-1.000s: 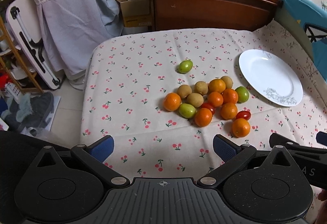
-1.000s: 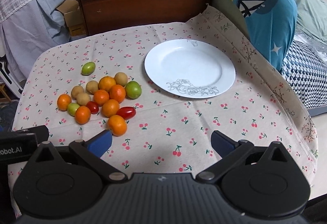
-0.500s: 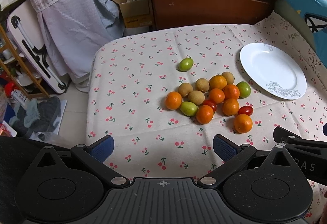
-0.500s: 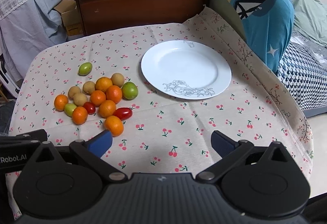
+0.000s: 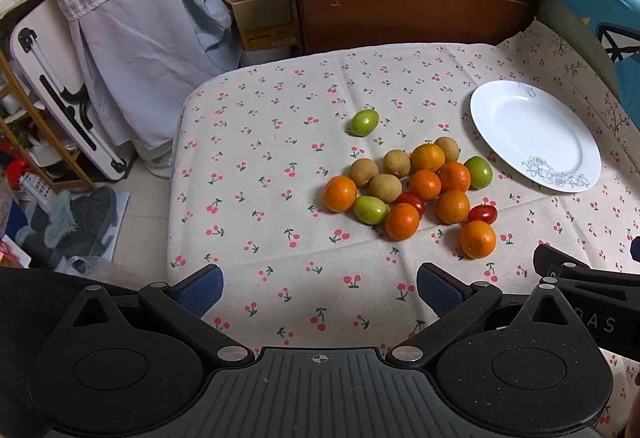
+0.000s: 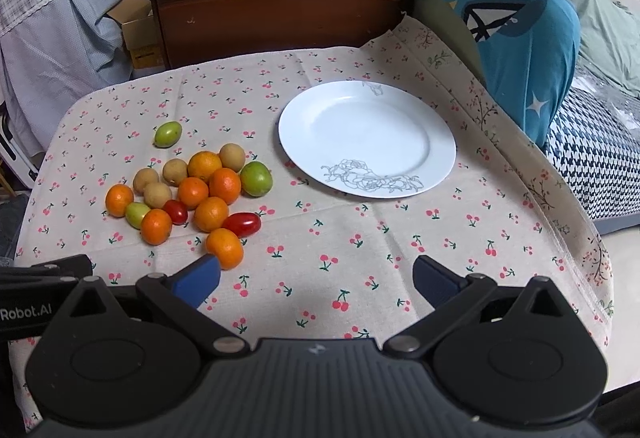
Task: Organize fruits
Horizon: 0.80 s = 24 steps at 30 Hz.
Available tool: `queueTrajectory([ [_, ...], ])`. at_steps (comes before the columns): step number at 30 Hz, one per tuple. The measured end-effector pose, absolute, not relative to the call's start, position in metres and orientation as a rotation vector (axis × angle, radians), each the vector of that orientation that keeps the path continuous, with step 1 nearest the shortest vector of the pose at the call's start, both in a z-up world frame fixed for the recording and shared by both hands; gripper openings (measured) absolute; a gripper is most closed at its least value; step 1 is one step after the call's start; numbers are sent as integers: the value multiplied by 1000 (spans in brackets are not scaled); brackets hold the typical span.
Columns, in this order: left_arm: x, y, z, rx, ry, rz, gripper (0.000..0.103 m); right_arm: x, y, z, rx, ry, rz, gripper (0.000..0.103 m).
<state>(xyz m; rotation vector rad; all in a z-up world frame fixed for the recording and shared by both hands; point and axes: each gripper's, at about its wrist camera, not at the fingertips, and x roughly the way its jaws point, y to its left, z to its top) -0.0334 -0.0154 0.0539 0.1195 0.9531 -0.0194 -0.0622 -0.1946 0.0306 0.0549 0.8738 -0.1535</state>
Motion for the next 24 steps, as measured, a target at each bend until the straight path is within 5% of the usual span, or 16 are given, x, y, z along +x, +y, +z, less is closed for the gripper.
queueTrajectory([
  [24,-30,-9,48,83,942,-82,103,-62,-198,27,97,866,-102,95],
])
